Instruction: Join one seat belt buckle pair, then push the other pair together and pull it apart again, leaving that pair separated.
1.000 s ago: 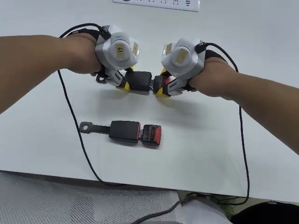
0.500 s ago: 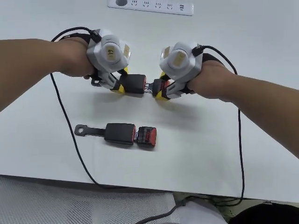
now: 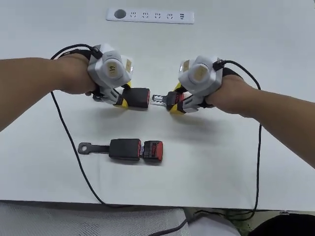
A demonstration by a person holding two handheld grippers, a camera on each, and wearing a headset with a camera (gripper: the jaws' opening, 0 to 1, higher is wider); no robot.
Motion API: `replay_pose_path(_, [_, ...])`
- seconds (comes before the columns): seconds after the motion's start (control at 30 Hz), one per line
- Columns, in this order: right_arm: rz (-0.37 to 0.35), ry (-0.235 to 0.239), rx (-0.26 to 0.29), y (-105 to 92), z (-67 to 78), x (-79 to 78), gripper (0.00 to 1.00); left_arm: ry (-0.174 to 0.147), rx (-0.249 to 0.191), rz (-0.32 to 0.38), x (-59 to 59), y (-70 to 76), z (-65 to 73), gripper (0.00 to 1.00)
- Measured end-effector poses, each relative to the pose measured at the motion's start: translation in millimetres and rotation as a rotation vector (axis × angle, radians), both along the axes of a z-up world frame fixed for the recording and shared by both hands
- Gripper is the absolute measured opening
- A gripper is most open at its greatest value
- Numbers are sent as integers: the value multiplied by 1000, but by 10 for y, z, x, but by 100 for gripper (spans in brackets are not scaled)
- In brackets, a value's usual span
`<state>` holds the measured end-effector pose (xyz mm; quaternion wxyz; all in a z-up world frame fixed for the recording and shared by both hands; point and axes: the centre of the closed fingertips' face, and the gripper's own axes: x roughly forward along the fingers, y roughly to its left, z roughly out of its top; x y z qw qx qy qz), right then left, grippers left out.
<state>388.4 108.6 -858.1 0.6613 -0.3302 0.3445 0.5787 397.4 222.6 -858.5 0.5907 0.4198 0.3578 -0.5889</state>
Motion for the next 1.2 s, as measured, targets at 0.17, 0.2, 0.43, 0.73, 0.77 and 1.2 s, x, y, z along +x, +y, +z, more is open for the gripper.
replay_pose_path(0.17, [-13,-6,-17,-230,-3,1,36,1,2,6,-8,-1,11,31])
replay_pose_path(0.2, [-17,-7,-20,-267,-3,0,37,2,2,9,-8,0,12,31])
replay_pose_path(0.43, [1,-26,-31,-597,-4,-51,37,-5,0,10,-8,12,15,31])
replay_pose_path(0.73, [-14,-22,-53,-881,-19,-70,37,-15,-5,31,-5,32,10,31])
replay_pose_path(0.77, [-12,-25,-63,-895,-18,-69,37,-16,-5,30,-5,32,10,32])
replay_pose_path(1.2, [-68,-37,-115,-935,11,-39,44,-35,6,69,9,40,24,32])
